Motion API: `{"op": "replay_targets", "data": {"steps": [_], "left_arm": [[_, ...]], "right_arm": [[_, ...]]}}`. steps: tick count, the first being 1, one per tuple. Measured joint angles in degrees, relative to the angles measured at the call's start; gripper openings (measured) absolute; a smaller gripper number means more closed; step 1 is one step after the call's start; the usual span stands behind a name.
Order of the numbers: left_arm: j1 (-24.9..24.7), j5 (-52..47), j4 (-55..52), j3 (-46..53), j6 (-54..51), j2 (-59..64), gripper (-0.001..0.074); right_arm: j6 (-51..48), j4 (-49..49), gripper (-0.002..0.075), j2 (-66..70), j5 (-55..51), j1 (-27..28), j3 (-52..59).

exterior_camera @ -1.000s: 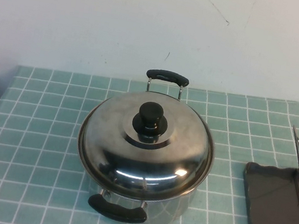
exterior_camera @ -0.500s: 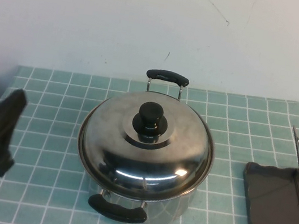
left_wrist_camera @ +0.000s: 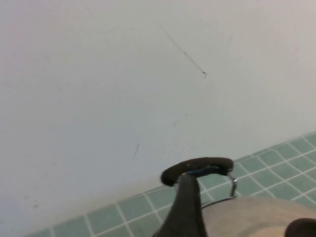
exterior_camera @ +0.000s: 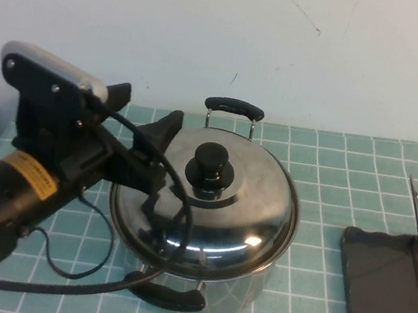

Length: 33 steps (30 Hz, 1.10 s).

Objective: Put pot lid on rack
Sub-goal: Open the pot

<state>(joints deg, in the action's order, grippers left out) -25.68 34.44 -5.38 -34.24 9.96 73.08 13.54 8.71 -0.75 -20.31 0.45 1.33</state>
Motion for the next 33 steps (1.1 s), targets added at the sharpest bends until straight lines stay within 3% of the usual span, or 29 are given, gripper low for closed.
{"op": "replay_targets", "data": {"steps": [6, 21, 24, 29, 33], "left_arm": [[-3.44, 2.71, -9.18, -4.18, 6.18, 7.52, 0.0549], [-5.9, 7.1, -5.03, -7.05, 7.58, 19.19, 0.0549], [-6.45, 7.54, -3.86, -7.19, 7.74, 19.73, 0.0504], [-6.55, 7.54, -3.01, -7.47, 7.74, 19.76, 0.031], [-6.55, 8.16, -3.11, -7.47, 7.79, 19.34, 0.0312]], "right_arm": [[0.0, 0.0, -0.0003, 0.0, 0.0, 0.0, 0.0], [0.0, 0.0, -0.0003, 0.0, 0.0, 0.0, 0.0], [0.0, 0.0, -0.0003, 0.0, 0.0, 0.0, 0.0], [0.0, 0.13, -0.0003, 0.0, 0.0, 0.0, 0.0], [3.28, -4.89, -0.0003, 0.0, 1.59, 0.0, 0.15]]}}
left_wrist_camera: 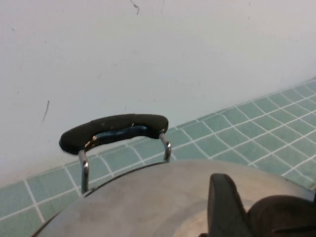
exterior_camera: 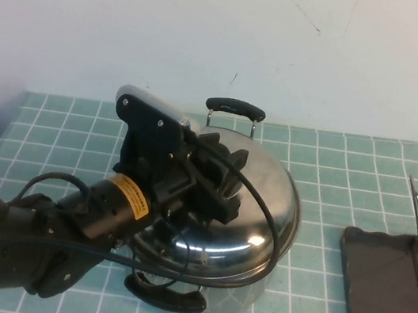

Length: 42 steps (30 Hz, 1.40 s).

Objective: Put pot lid on rack
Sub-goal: Open the pot, then hand over the pot lid

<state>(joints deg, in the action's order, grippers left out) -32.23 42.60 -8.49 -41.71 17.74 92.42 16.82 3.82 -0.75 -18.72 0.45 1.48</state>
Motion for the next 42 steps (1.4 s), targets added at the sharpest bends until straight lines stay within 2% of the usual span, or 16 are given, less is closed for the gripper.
{"op": "replay_targets", "data": {"steps": [4, 8, 16, 23, 25, 28, 34, 37, 39, 42], "left_arm": [[-0.12, 5.32, -1.07, 0.33, 3.27, -2.89, 0.0312], [-0.12, 13.18, -2.16, 0.33, 12.05, -7.56, 0.0312], [-0.12, 17.07, -2.79, 0.33, 31.1, -9.27, 0.0312], [-0.12, 17.98, -3.68, 0.33, 35.27, -8.28, 0.0312], [-0.12, 18.51, -4.88, 0.33, 35.27, -8.28, 0.0312], [-0.23, 18.99, -6.54, 0.33, 34.75, -8.28, 0.0312], [-0.24, 19.15, -7.5, 0.33, 33.82, -8.28, 0.0312], [-0.24, 19.15, -7.5, 0.33, 33.68, -8.28, 0.0312], [-0.24, 19.39, -7.75, 0.33, 33.68, -8.28, 0.0312], [-0.24, 20.04, -8.28, 0.33, 33.68, -8.28, 0.0312]], "right_arm": [[8.08, -18.99, -0.0003, 0.0, 2.99, 0.0, 0.09], [10.05, -30.28, -0.0003, 0.0, 3.89, 0.0, 0.09], [5.78, -30.93, -0.0003, 0.0, 4.44, 0.0, 0.09], [0.48, -33.45, -0.0003, 0.0, 4.21, 0.0, 0.09], [-4.37, -37.26, -0.0003, 0.0, 2.61, 0.0, 0.09], [-17.43, -47.39, -0.0003, 0.0, -1.15, 0.0, -2.79], [-47.98, -78.57, 0.0023, 6.45, -4.37, 0.0, -11.5], [-61.99, -93.65, 0.0111, 14.59, -8.88, -0.39, -14.51], [-66.88, -98.01, 0.0188, 20.28, -11.95, -0.41, -16.71], [-68.8, -100.03, 0.031, 29.04, -16.55, -0.41, -20.91]]}}
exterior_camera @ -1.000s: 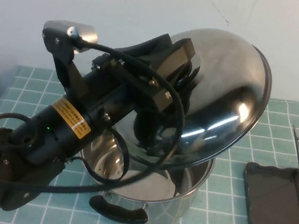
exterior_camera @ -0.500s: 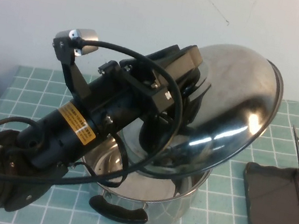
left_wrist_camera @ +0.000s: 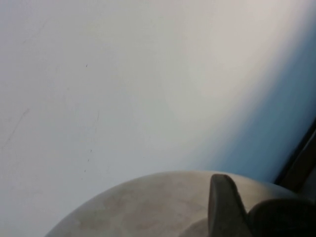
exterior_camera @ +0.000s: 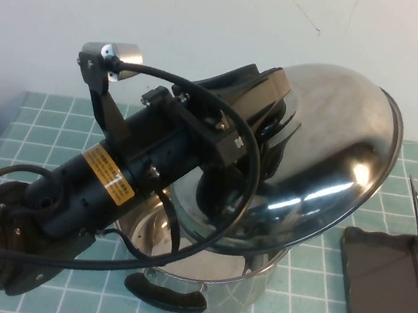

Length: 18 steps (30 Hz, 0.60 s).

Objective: Put pot lid on rack
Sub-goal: Hand over the pot lid

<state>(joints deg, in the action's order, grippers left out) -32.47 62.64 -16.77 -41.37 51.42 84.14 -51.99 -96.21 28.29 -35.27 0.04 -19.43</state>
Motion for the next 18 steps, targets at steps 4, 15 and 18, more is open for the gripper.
{"op": "replay_targets", "data": {"steps": [4, 15, 18], "left_arm": [[0.0, 1.24, -1.01, 0.0, 0.0, 0.0, 0.0312], [0.0, 1.32, -3.14, 0.0, 0.04, 0.0, 0.0312], [0.0, 1.32, -3.27, 0.0, 0.04, 0.0, 0.0312]], "right_arm": [[-0.71, -0.27, 0.0408, 11.74, -8.46, 0.0, -5.9], [-1.53, -0.27, 0.043, 33.6, -22.52, 0.0, -19.12], [-1.92, -0.27, 0.043, 36.36, -23.32, 0.0, -20.93]]}}
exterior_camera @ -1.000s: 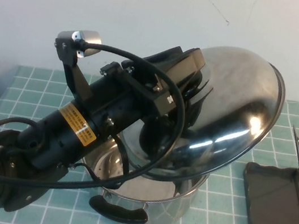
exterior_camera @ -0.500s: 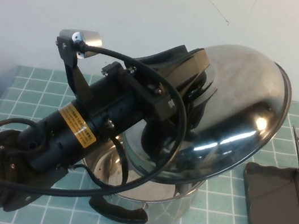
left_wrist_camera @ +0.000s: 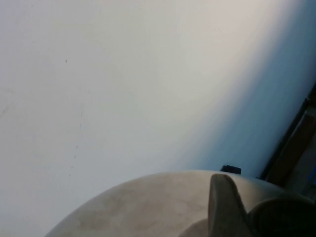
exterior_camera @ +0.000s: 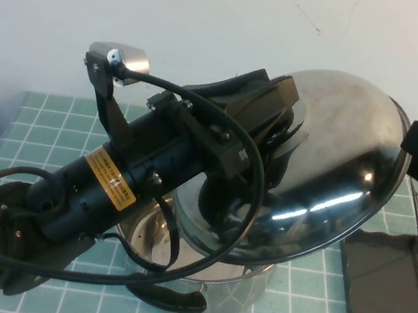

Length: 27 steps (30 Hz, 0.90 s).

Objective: Put pot lid on rack
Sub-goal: Hand over the pot lid

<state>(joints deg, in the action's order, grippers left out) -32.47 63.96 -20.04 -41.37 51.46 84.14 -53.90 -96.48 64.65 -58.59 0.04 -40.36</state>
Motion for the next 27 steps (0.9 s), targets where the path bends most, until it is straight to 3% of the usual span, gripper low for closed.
{"op": "replay_targets", "data": {"steps": [5, 12, 17, 18, 21, 27], "left_arm": [[0.0, 0.0, -0.48, 0.0, 0.0, 0.0, 0.0312], [0.0, 0.54, -1.12, 0.0, 0.0, 0.51, 0.0312], [0.0, 0.43, -1.21, 0.0, 0.11, 1.34, 0.0312], [0.0, 0.06, -1.21, 0.0, 0.0, 1.43, 0.0312], [0.0, -0.78, -1.08, 0.0, 0.1, 1.72, 0.0351], [0.0, -1.04, -0.85, 0.0, -0.25, 1.72, 0.0479]], "right_arm": [[0.0, 0.0, 0.043, 3.36, -1.29, -1.13, -2.52], [-2.36, 0.0, 0.0417, 7.82, -0.65, -7.44, -6.06], [-6.93, -0.12, 0.0251, 8.92, -0.56, -8.16, -7.01], [-7.62, -0.57, 0.0188, 8.92, -1.14, -8.14, -7.28], [-10.59, -0.5, 0.0076, 8.92, -2.87, -8.46, -7.27], [-16.81, 0.56, 0.0076, 8.92, -3.31, -8.46, -7.27]]}}
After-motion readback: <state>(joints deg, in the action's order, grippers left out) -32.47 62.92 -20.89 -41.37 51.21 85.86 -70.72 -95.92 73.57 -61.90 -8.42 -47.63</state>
